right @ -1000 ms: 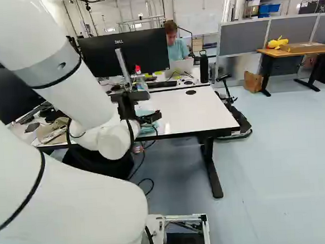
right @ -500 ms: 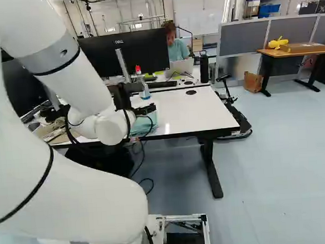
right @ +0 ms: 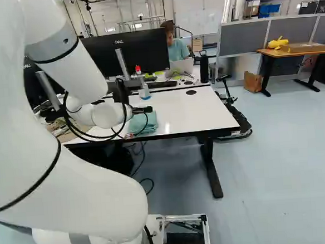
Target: Clean the table with the green towel
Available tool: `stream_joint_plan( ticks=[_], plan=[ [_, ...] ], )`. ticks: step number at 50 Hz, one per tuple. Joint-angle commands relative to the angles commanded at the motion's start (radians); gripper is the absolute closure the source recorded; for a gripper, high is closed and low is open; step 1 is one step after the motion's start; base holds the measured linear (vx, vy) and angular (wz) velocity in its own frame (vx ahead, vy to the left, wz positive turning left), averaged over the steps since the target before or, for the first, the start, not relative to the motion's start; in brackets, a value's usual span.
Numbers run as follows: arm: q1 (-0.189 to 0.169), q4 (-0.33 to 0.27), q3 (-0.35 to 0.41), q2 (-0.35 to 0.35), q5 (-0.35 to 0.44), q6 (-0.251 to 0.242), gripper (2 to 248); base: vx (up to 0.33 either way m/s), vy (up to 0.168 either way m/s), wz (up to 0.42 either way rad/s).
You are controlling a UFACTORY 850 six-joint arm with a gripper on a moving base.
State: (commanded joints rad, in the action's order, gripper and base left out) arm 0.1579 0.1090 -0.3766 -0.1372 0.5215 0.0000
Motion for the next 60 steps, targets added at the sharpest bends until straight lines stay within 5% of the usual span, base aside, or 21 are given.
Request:
stream_joint_plan(
  ticks=[32,60],
  plan=[
    [0.028,0.099,-0.165,0.095,-0.336,0.000,3,0.000,0.000,0.000],
    [0.022,0.099,-0.222,0.151,-0.336,0.000,3,0.000,0.000,0.000]
  ],
)
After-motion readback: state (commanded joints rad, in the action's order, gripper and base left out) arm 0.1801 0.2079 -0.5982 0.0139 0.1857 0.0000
